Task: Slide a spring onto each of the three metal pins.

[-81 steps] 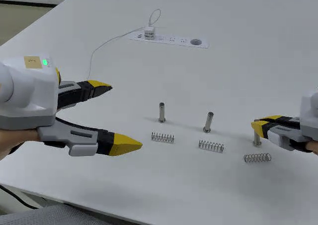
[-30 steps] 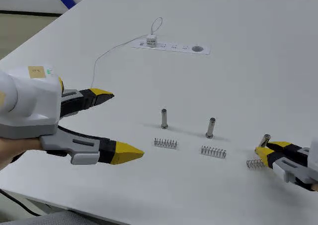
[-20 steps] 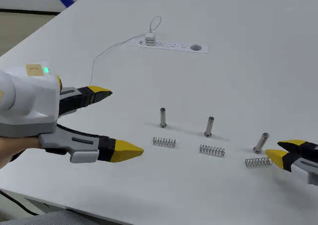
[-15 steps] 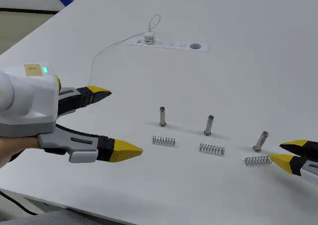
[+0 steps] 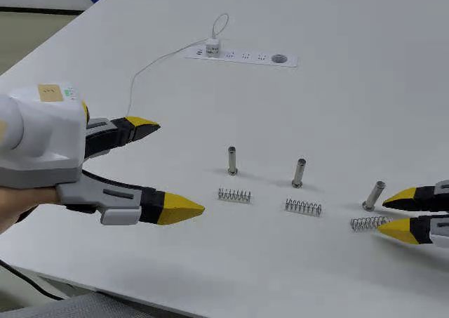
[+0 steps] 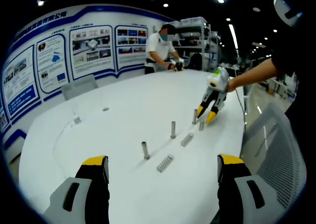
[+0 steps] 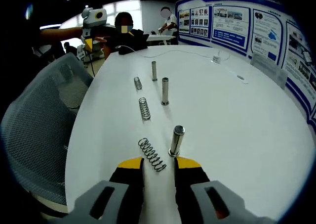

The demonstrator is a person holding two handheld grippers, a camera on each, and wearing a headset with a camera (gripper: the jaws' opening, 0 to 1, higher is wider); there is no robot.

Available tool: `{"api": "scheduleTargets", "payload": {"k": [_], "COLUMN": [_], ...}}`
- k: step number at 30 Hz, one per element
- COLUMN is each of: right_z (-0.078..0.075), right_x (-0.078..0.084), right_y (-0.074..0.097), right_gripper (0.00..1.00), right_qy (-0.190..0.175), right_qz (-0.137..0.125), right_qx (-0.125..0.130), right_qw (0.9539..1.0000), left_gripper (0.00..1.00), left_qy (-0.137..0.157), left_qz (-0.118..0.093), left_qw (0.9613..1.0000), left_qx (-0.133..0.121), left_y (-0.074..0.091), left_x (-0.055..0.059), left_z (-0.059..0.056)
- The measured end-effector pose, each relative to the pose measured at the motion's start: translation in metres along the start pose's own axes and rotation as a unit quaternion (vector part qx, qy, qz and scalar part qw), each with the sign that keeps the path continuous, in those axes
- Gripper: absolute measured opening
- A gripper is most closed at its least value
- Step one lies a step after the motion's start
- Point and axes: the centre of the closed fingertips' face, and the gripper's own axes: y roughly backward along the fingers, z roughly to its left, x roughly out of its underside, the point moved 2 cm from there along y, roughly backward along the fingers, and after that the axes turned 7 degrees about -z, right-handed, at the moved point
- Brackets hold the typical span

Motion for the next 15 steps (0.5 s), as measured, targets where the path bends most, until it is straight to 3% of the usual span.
{"api": "scheduleTargets", "payload": {"k": [3, 10, 15], "right_z": [0.003, 0.006, 0.010], "right_x": [0.002, 0.003, 0.004], "right_y": [-0.004, -0.008, -0.004], "right_gripper": [0.24, 0.23, 0.17], "right_qy": [0.008, 0.032, 0.054], "right_qz": [0.011, 0.034, 0.050], "right_qx": [-0.023, -0.049, -0.069], "right_qw": [0.9996, 0.9977, 0.9949], "left_gripper": [0.93, 0.93, 0.93], "left_qy": [0.000, 0.003, 0.003], "left_qz": [0.001, -0.003, -0.005], "left_qw": [1.0000, 1.0000, 1.0000], "left_qx": [0.003, -0.001, 0.004], "left_y": [0.000, -0.001, -0.001], "left_x": [0.000, -0.003, -0.004], "left_z": [-0.001, 0.001, -0.002]}}
